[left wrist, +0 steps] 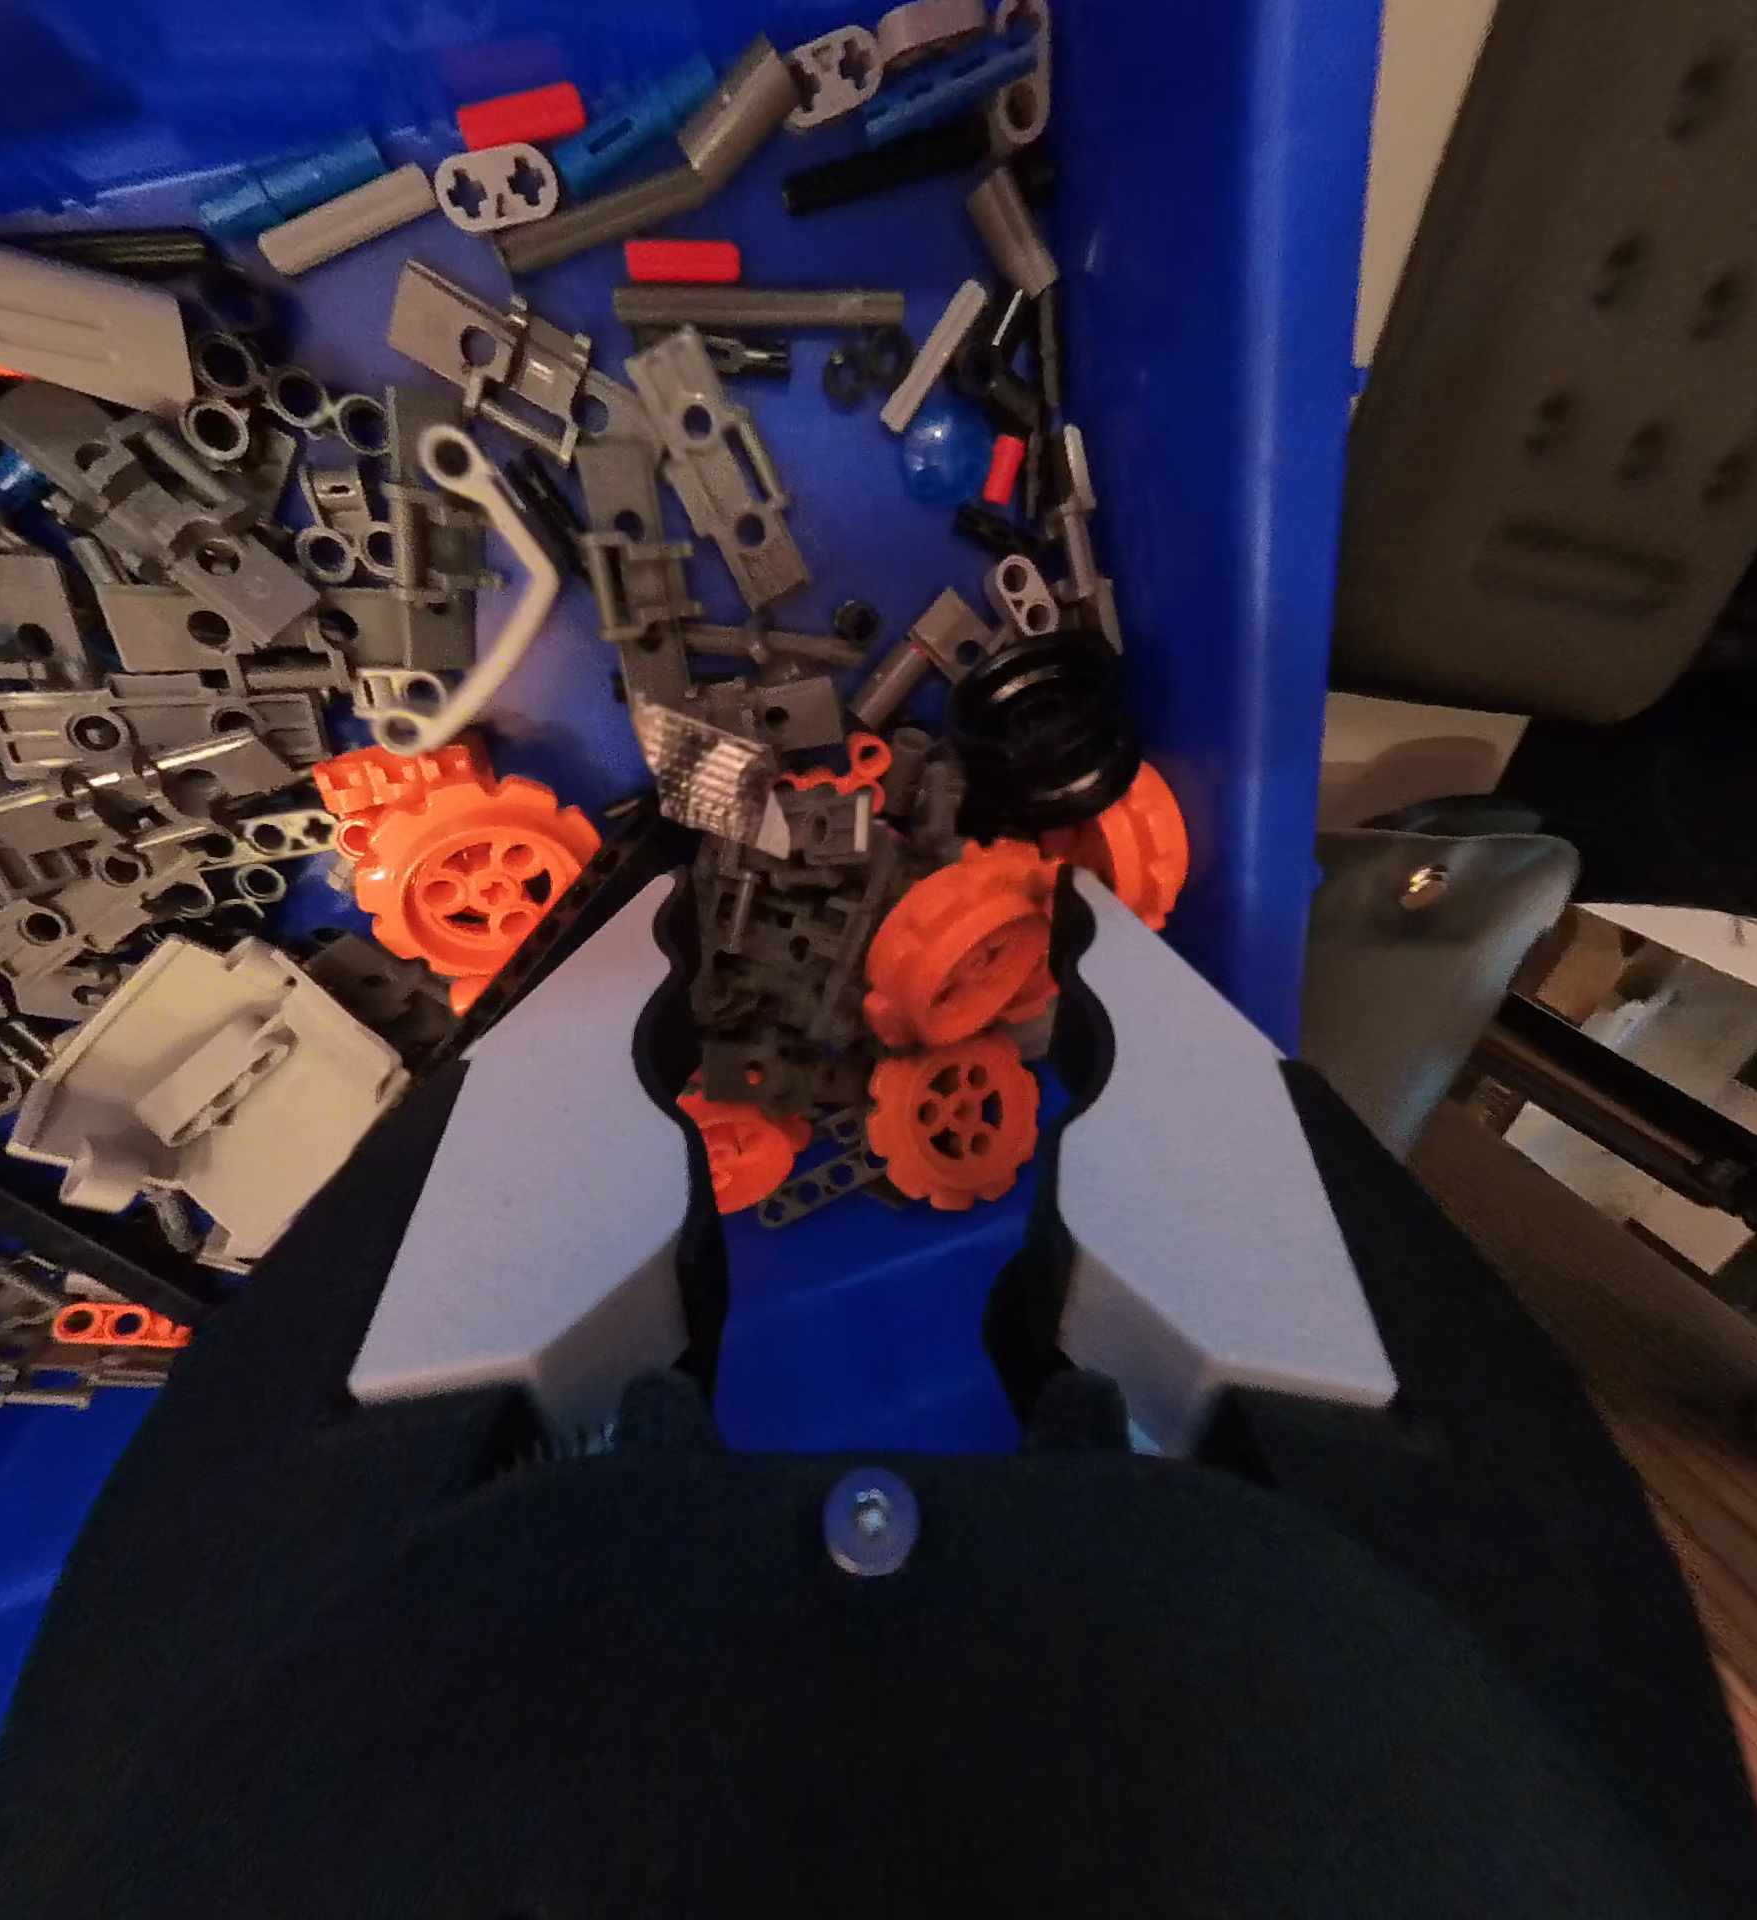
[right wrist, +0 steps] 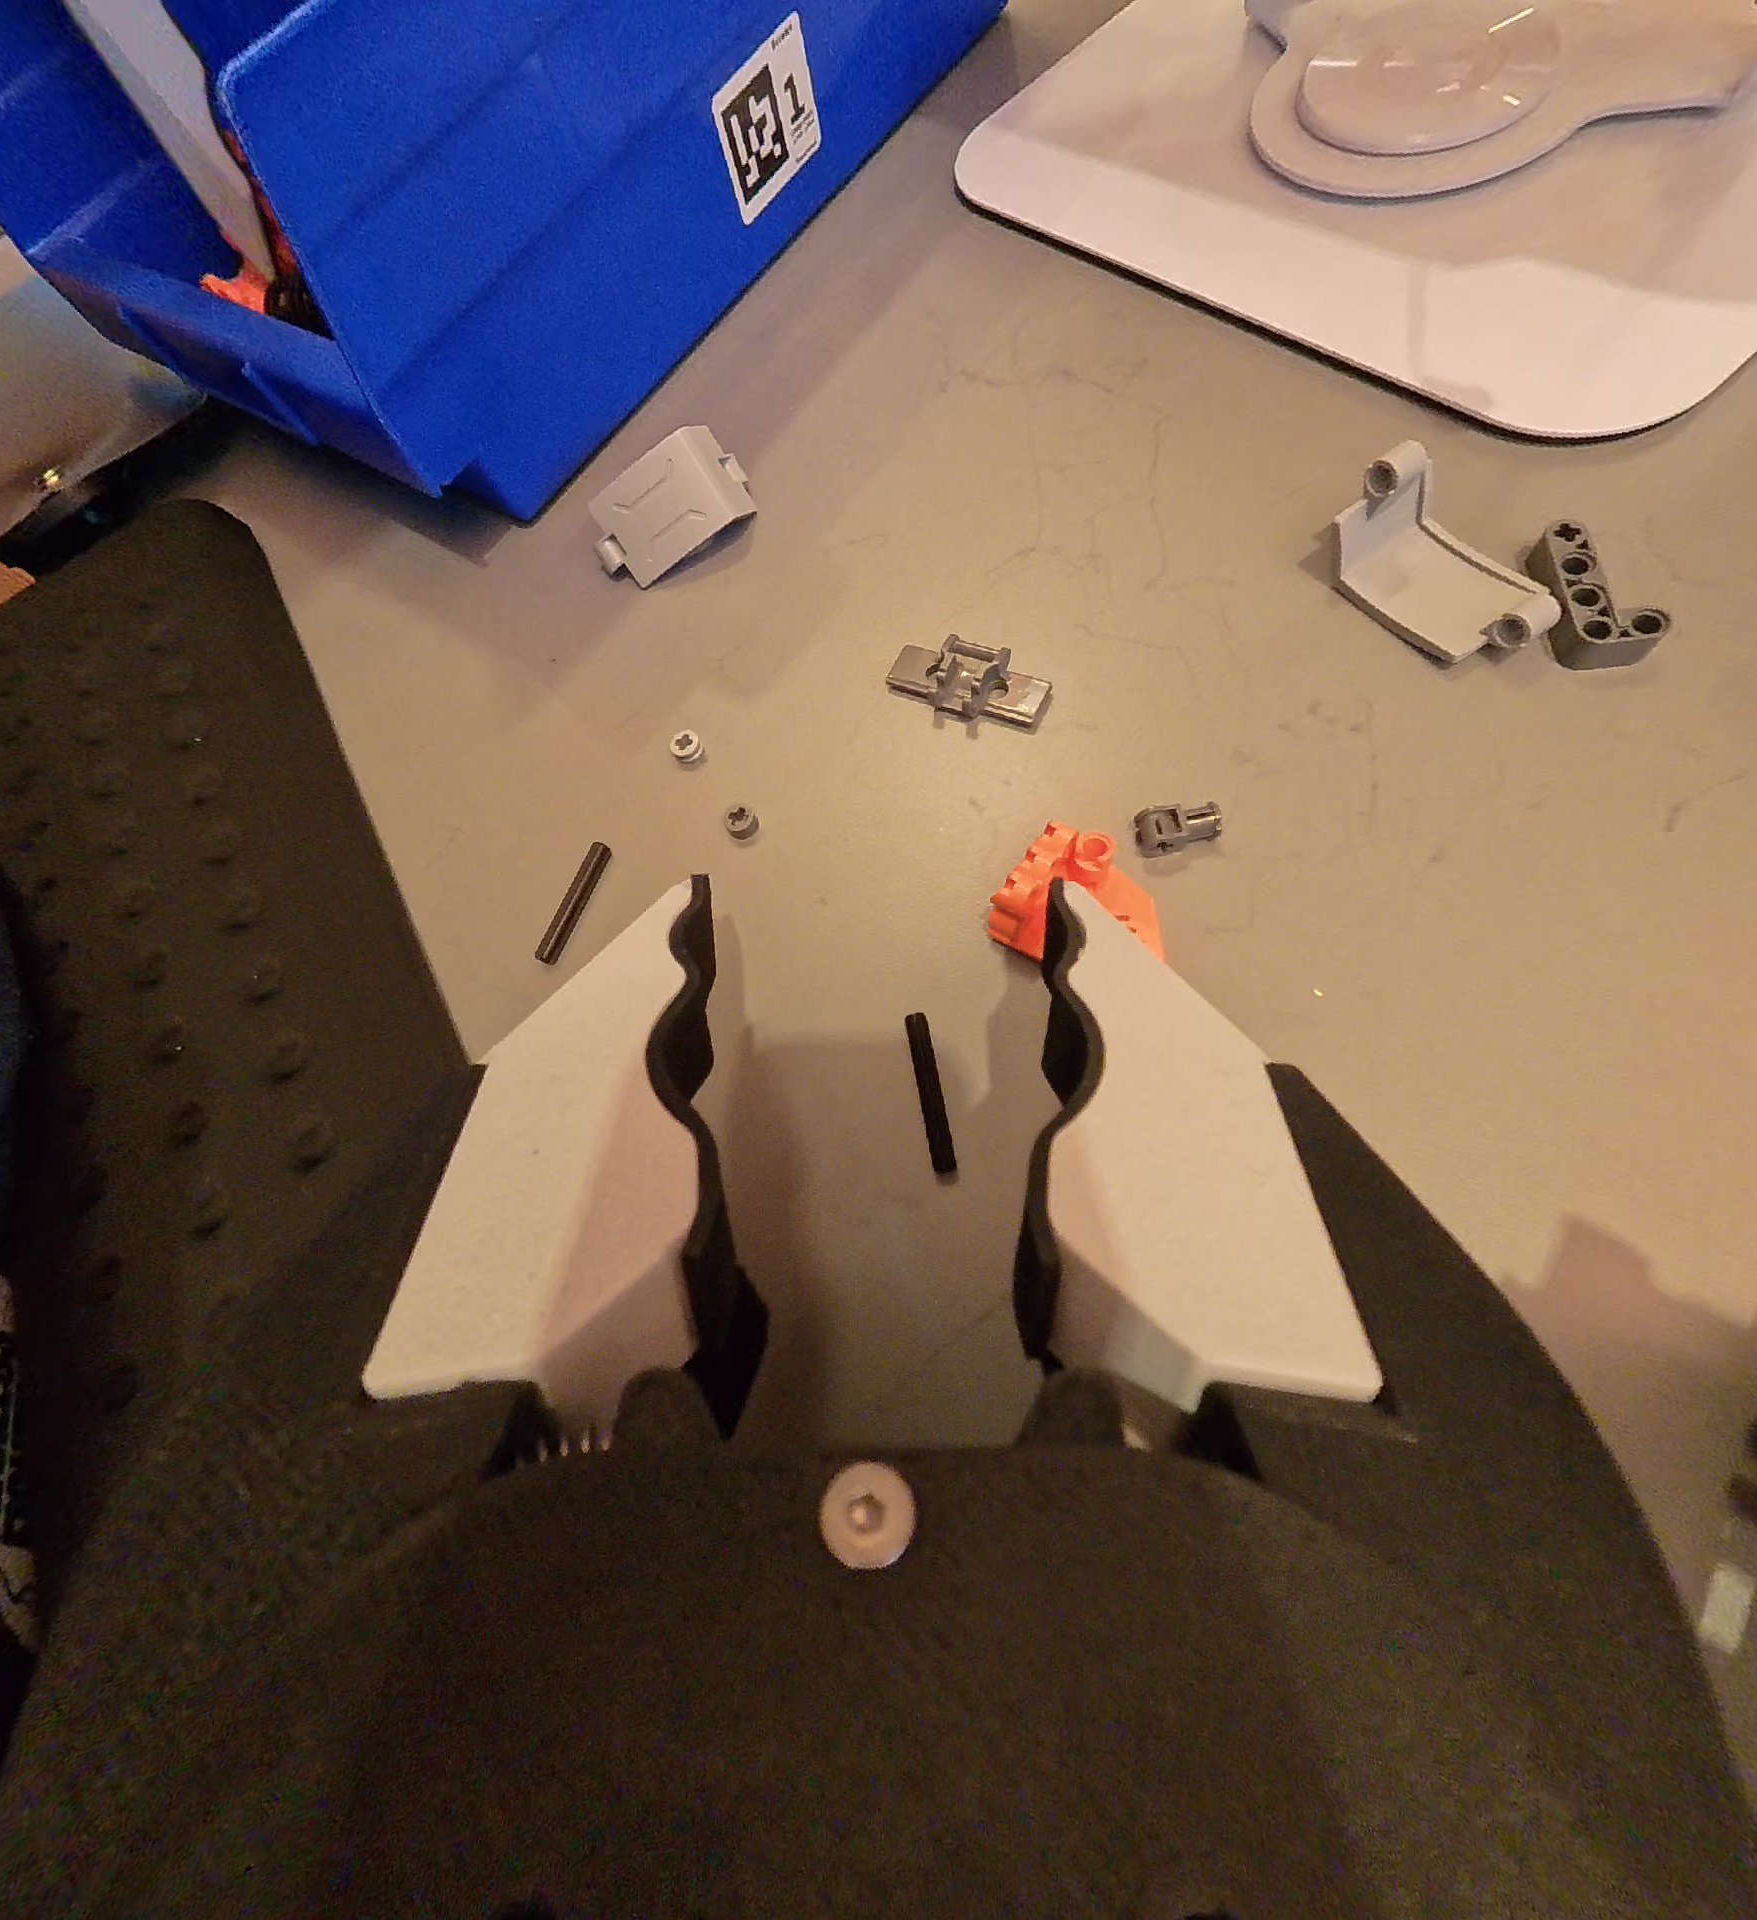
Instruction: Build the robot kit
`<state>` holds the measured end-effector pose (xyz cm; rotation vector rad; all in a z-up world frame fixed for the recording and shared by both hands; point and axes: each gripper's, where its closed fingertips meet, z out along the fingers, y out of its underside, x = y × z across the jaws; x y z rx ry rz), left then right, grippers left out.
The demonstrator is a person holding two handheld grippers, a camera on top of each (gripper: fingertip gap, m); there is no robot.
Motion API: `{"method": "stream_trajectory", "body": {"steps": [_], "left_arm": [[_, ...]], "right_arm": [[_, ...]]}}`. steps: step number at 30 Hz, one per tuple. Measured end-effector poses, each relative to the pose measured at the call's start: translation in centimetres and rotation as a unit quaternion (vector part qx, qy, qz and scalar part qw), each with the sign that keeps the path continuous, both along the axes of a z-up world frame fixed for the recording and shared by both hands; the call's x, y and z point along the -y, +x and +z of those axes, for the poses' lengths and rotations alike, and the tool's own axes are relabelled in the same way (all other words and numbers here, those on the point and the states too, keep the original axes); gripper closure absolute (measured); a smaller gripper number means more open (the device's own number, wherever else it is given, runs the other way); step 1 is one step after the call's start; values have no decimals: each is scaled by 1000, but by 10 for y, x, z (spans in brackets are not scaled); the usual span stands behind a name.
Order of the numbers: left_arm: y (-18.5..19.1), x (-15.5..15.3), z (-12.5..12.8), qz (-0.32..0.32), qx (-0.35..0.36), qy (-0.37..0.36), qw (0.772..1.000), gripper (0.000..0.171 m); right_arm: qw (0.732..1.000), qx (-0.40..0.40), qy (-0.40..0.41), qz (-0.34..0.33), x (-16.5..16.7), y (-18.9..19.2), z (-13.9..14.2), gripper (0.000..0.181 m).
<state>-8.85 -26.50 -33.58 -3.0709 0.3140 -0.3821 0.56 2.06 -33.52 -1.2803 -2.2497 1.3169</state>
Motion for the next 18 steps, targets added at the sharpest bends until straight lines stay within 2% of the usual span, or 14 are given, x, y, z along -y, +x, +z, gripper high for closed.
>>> {"method": "stream_trajectory", "body": {"steps": [3, 5, 8, 10, 18], "left_arm": [[-6, -4, -5, 6, -20, 3, 1000, 123], [-16, -4, -9, 14, -45, -4, 999, 141], [-20, -8, -11, 10, -44, -6, 999, 144], [-27, -12, -11, 7, -52, -7, 999, 151], [-72, -37, -6, 49, -90, 40, 994, 152]], "right_arm": [[1000, -1, -1, 0, 0, 0, 0, 120], [1000, -1, -2, 0, 0, 0, 1, 120], [1000, -2, -2, 0, 0, 0, 1, 120], [1000, -2, -2, 0, 0, 0, 1, 119], [1000, -4, -2, 2, 1, 0, 1, 119]]}}
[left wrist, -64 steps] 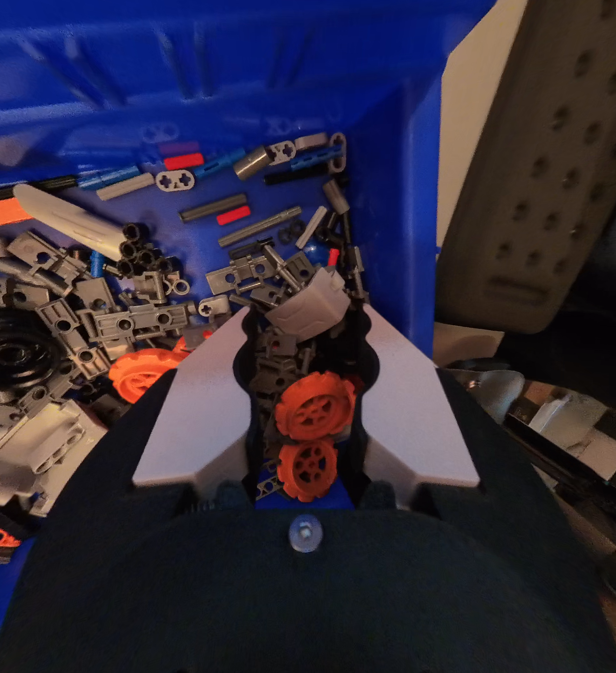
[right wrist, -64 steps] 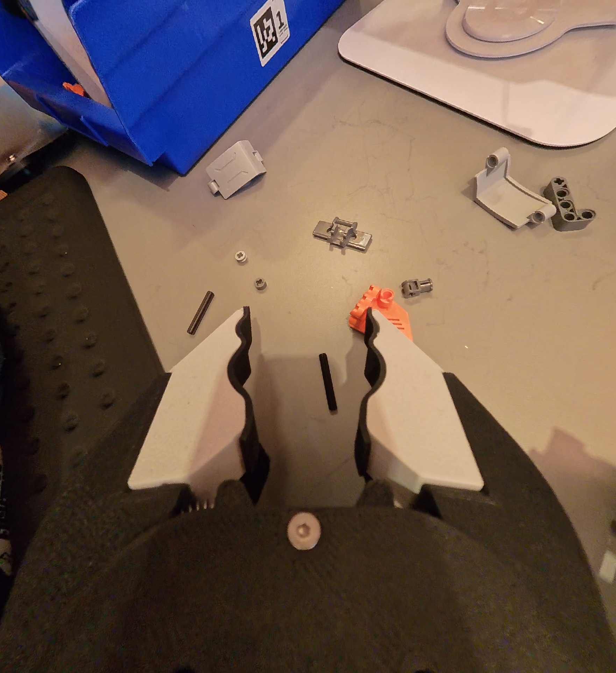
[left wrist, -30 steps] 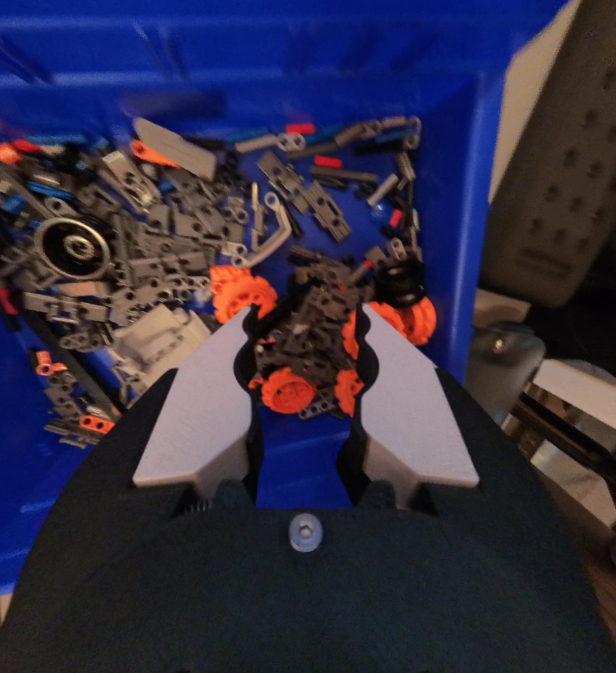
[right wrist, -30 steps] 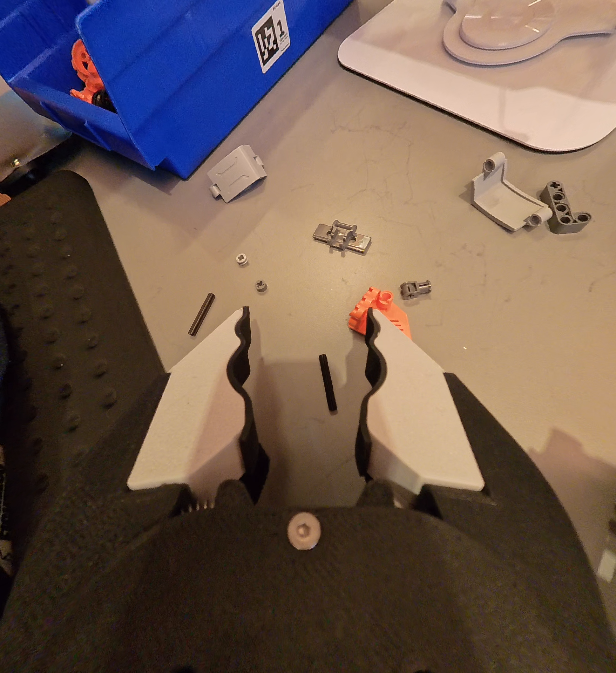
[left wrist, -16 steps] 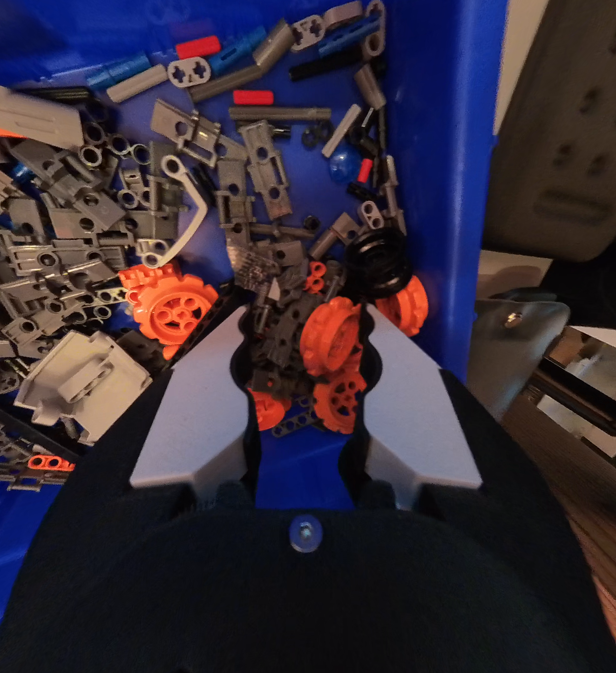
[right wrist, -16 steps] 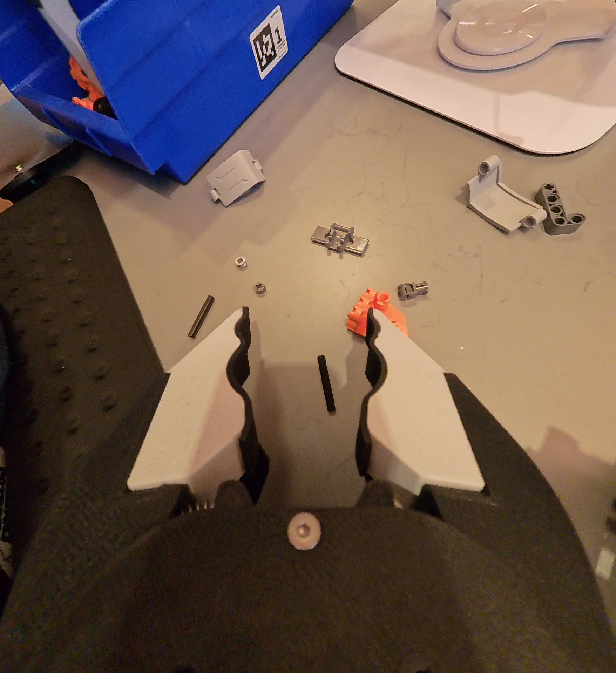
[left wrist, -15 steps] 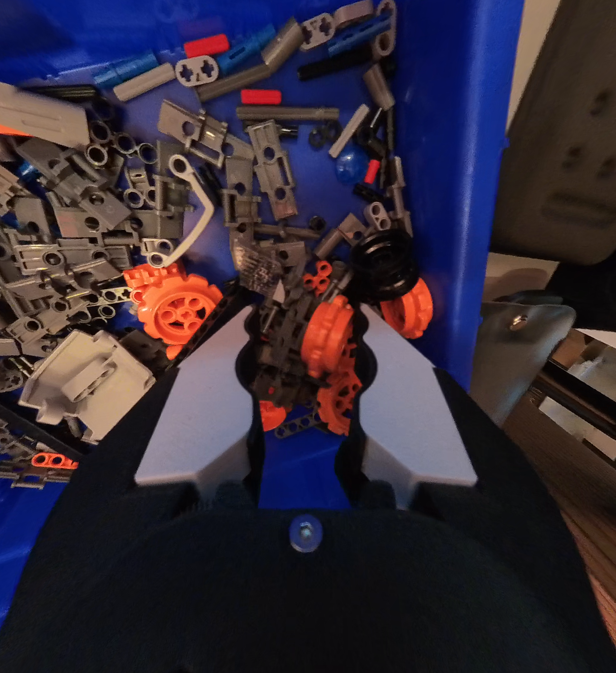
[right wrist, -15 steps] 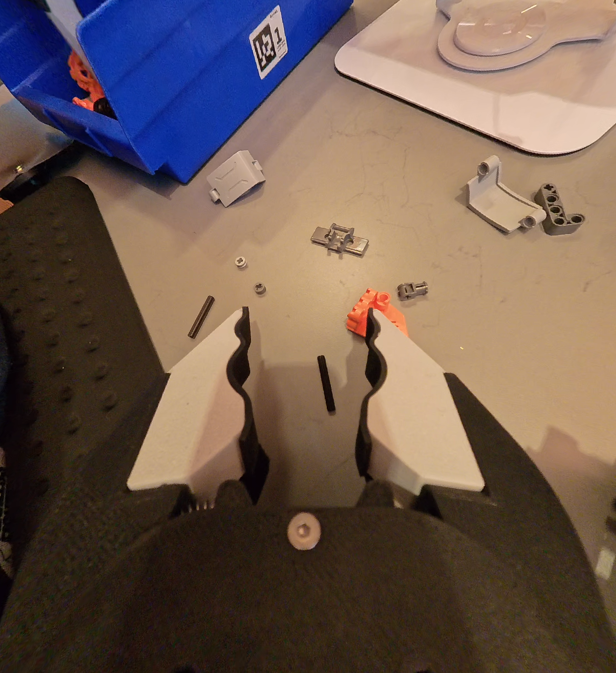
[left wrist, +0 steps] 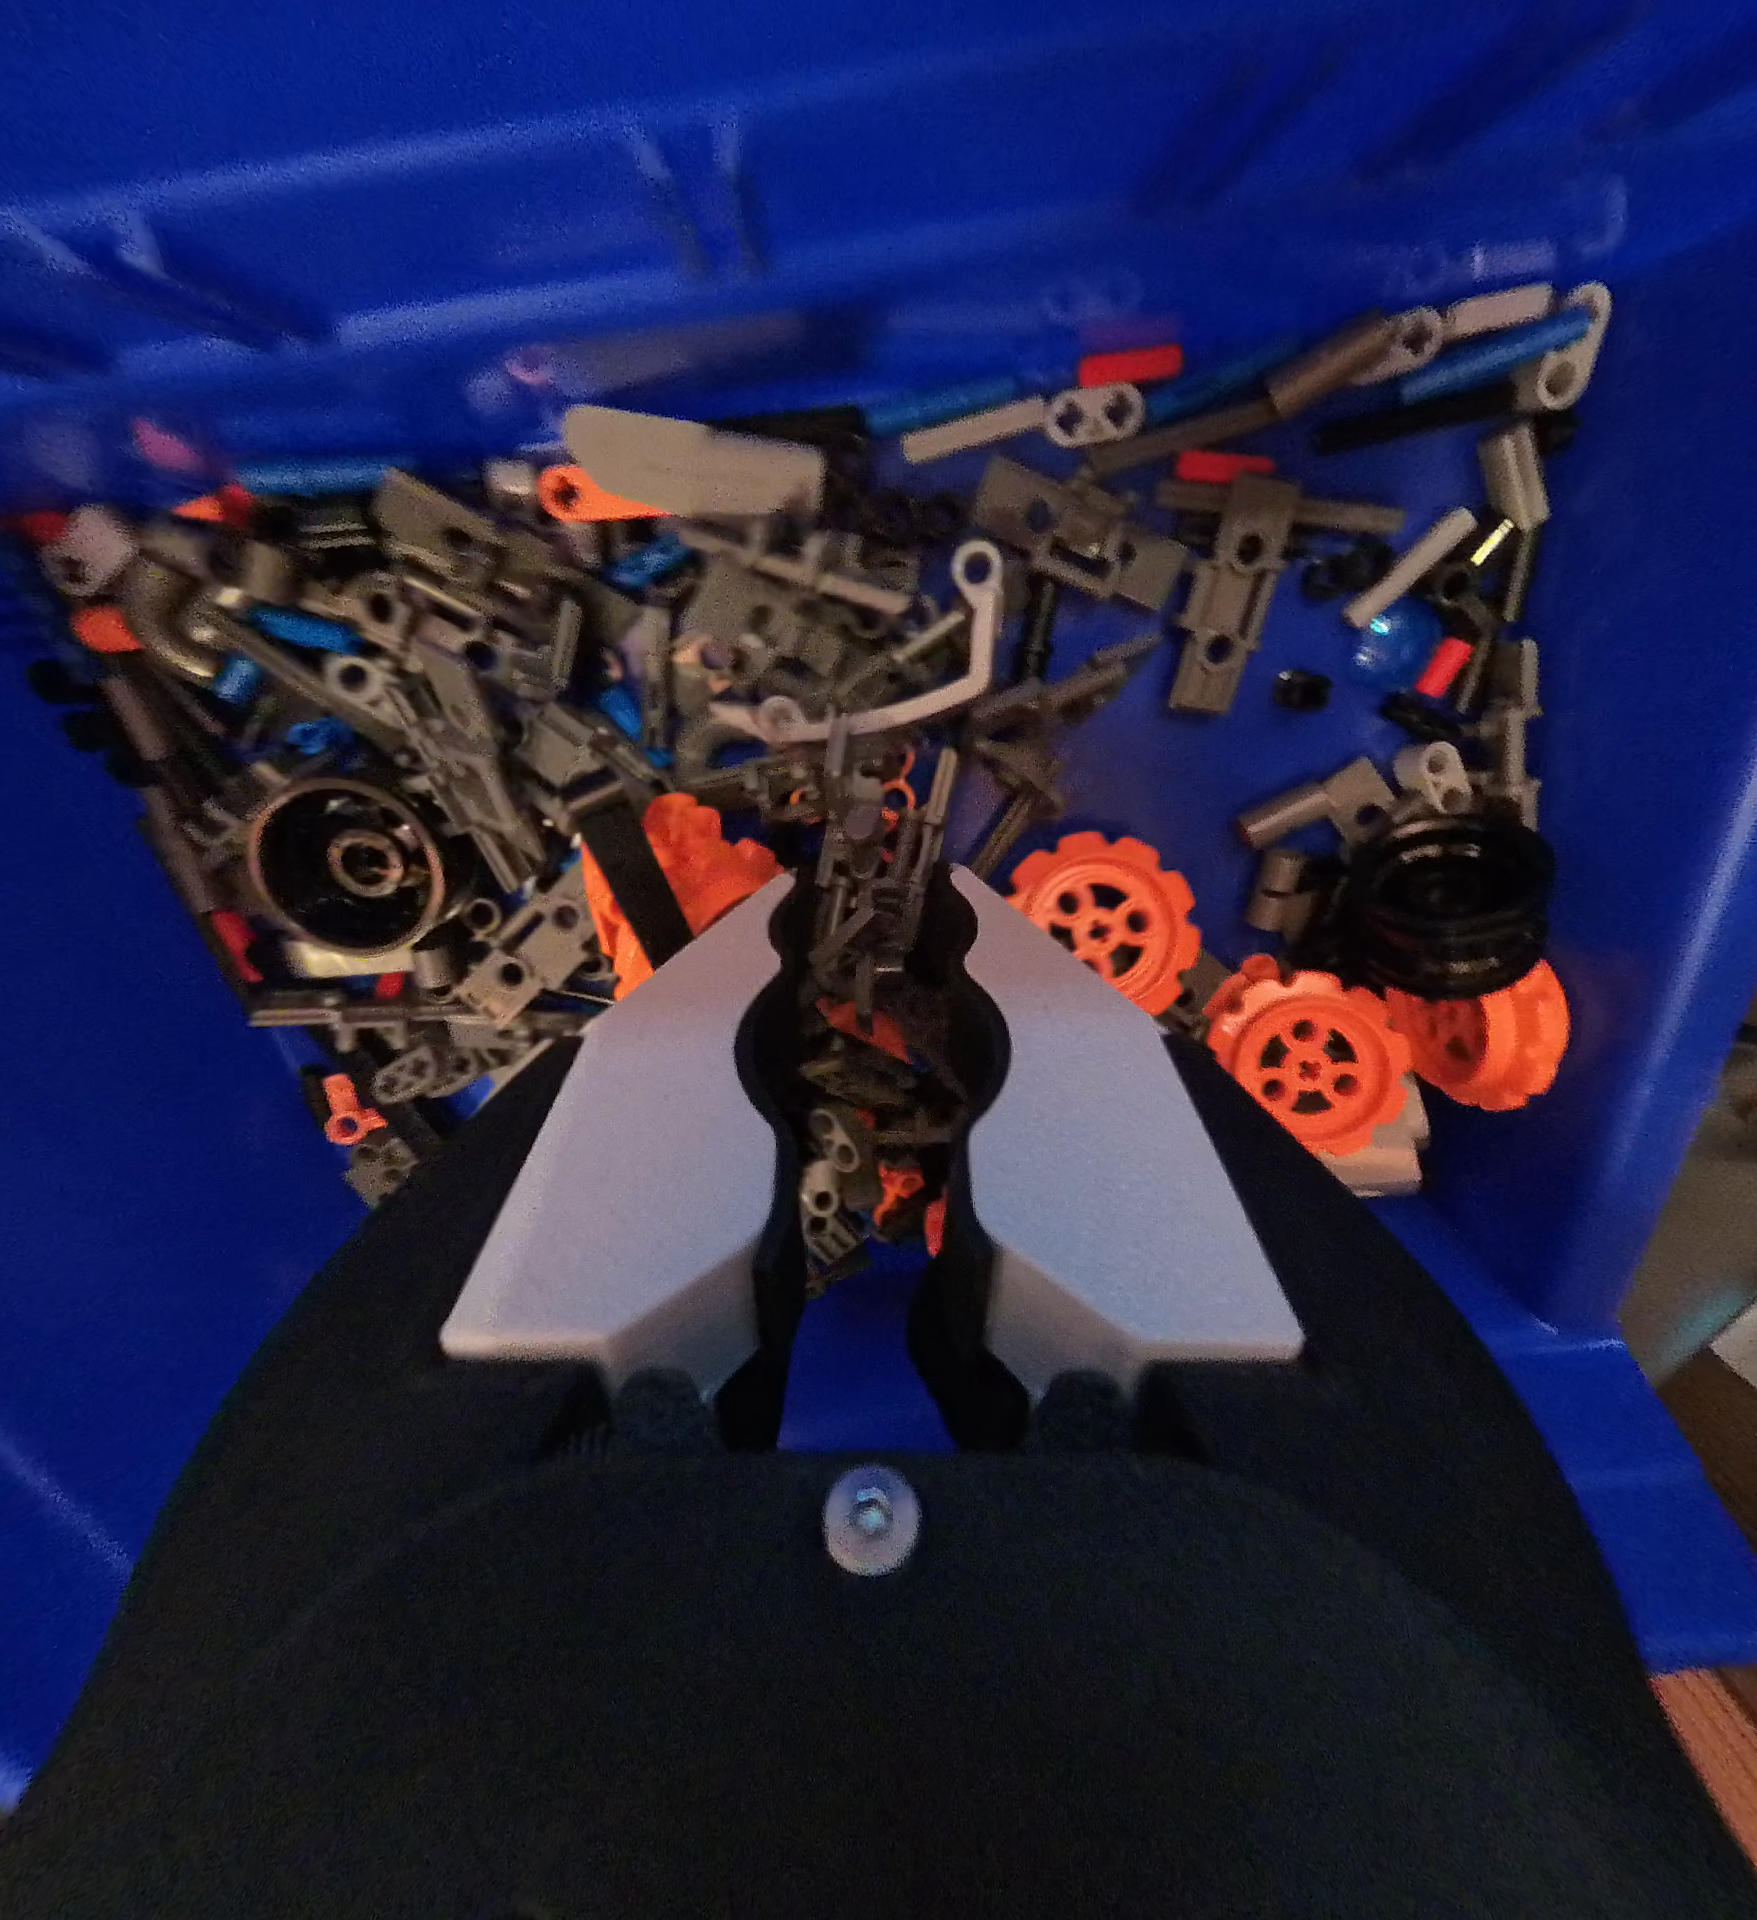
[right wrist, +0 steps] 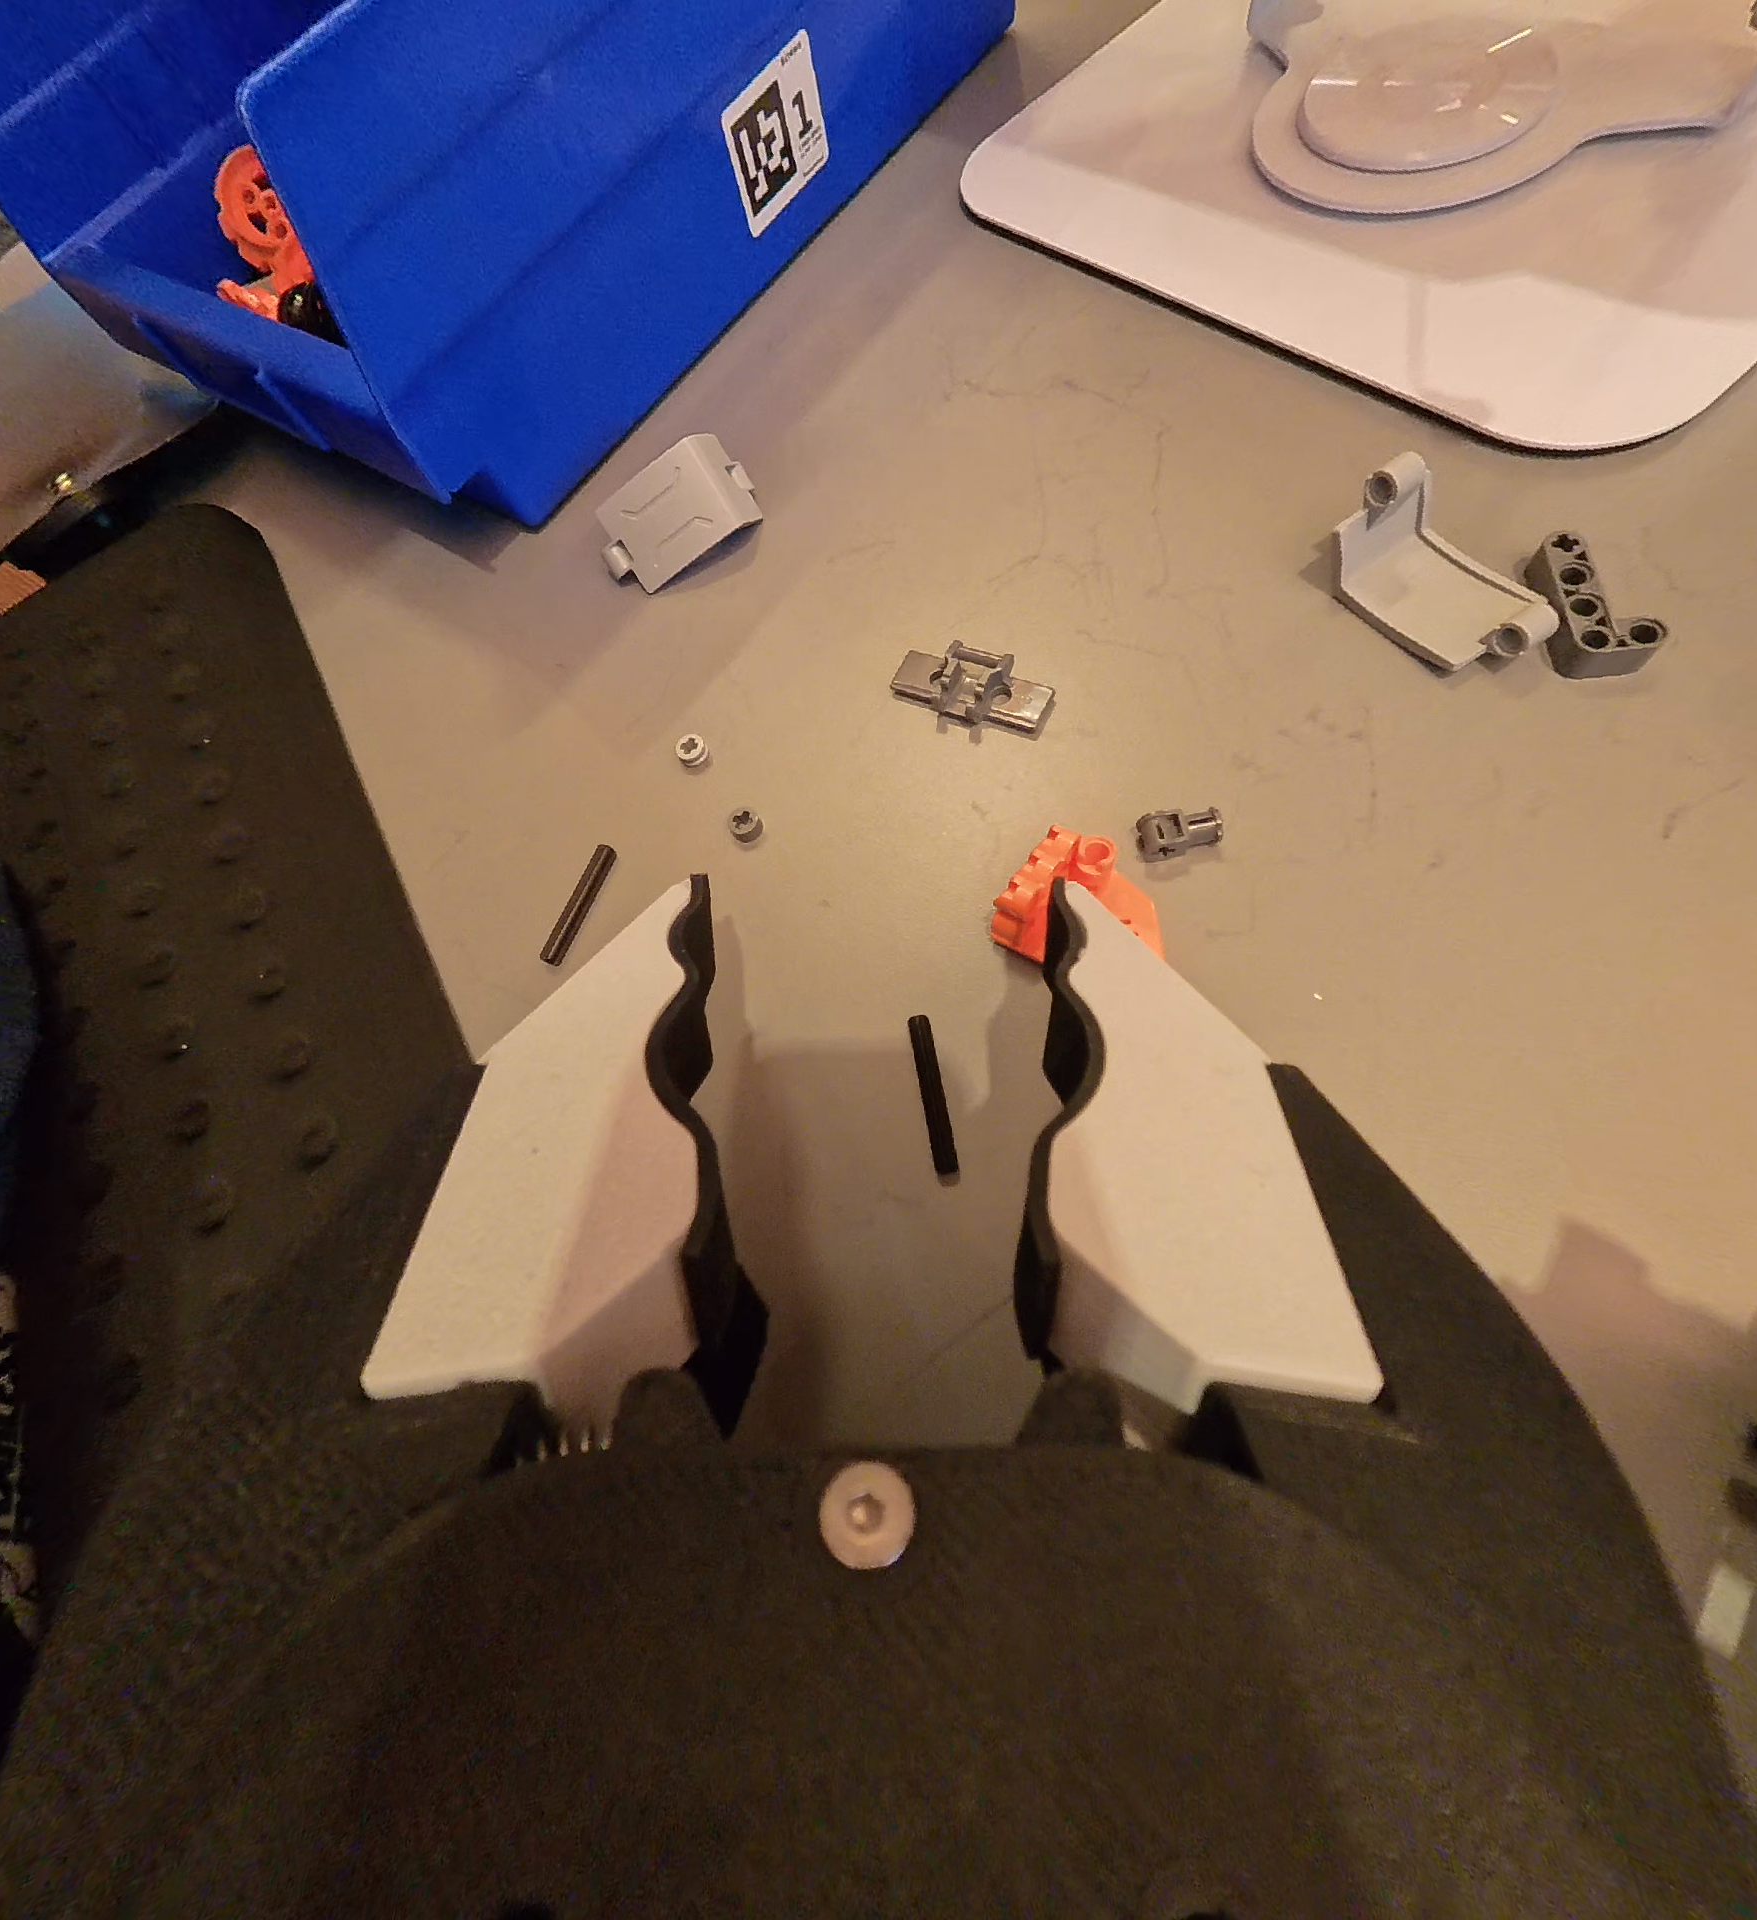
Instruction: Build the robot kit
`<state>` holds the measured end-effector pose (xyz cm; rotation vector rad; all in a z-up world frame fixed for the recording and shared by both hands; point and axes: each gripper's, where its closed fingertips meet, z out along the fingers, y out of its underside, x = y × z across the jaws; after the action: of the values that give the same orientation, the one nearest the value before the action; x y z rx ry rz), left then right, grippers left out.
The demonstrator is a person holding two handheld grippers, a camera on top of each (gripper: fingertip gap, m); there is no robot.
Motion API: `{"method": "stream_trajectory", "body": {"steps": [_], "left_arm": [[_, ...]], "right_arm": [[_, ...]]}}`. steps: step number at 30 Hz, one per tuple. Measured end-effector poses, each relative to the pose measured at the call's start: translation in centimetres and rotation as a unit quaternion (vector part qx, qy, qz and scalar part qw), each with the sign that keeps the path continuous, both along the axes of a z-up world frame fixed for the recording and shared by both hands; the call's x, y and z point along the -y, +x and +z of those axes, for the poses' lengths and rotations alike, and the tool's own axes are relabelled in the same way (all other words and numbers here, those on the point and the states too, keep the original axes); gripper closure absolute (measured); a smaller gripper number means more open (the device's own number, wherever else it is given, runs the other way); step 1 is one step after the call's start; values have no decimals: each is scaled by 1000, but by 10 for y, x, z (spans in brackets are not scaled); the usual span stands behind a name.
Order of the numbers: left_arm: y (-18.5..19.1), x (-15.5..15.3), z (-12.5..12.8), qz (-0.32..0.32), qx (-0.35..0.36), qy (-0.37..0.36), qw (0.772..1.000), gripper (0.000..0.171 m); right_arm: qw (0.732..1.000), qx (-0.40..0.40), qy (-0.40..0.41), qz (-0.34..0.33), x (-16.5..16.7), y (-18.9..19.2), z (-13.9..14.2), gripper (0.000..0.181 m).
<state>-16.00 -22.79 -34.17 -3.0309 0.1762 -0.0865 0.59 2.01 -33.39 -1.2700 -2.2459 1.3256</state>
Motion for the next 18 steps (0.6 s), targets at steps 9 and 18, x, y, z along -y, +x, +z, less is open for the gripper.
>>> {"method": "stream_trajectory", "body": {"steps": [9, 18], "left_arm": [[-4, 7, 29, -2, 21, 20, 1000, 130], [49, 25, 23, -49, 127, -15, 991, 135]], "right_arm": [[1000, -2, -1, 0, 0, 0, 0, 119], [1000, -5, -2, 0, 0, 0, 1, 119]]}}
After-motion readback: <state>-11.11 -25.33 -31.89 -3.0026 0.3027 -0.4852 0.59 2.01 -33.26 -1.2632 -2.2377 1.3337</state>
